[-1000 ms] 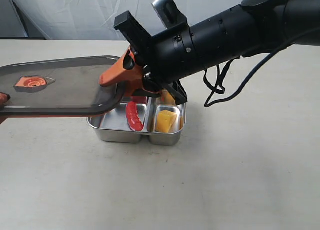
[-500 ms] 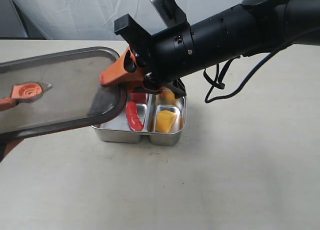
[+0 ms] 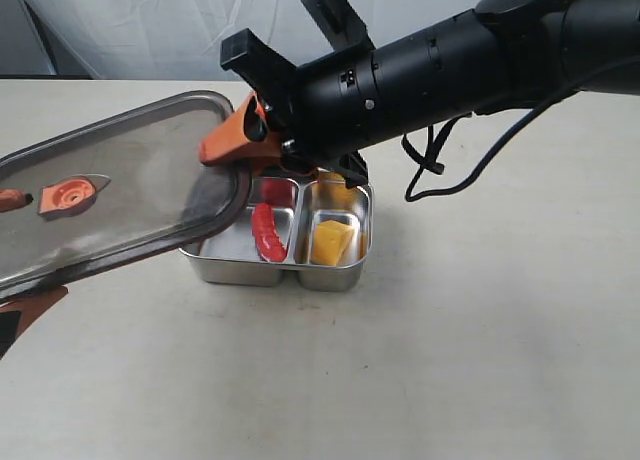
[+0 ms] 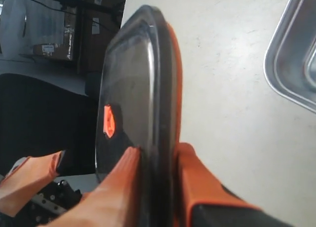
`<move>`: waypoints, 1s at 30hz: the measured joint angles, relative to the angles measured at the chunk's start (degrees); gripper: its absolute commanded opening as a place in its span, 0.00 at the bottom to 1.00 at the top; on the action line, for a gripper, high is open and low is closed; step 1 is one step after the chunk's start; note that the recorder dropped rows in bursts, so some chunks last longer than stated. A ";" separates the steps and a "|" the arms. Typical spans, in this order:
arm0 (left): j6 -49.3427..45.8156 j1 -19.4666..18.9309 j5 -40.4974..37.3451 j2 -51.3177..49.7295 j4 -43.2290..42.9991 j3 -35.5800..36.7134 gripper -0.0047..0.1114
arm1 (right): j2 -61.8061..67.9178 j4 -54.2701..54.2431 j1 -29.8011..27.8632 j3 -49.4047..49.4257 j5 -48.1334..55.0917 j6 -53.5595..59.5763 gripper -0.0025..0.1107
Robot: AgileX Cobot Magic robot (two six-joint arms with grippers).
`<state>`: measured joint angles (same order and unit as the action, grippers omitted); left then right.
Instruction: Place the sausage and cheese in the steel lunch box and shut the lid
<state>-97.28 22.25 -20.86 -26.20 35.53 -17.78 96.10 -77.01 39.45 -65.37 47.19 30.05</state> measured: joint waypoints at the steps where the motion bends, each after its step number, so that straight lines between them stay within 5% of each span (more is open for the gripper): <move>1: 0.56 0.00 0.00 0.00 -0.98 0.10 0.53 | 0.00 0.00 0.00 0.00 -0.42 0.00 0.02; 20: 5.05 0.00 -0.13 2.93 -5.74 0.73 0.52 | 0.12 -1.01 -0.15 0.00 -7.76 3.96 0.02; 30: 12.64 0.00 -0.13 5.86 -10.41 0.73 0.52 | 0.12 -2.90 -9.21 0.00 -4.48 4.24 0.02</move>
<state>-84.64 22.25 -20.99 -20.33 25.12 -17.05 96.22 -79.91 30.25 -65.37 42.71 34.29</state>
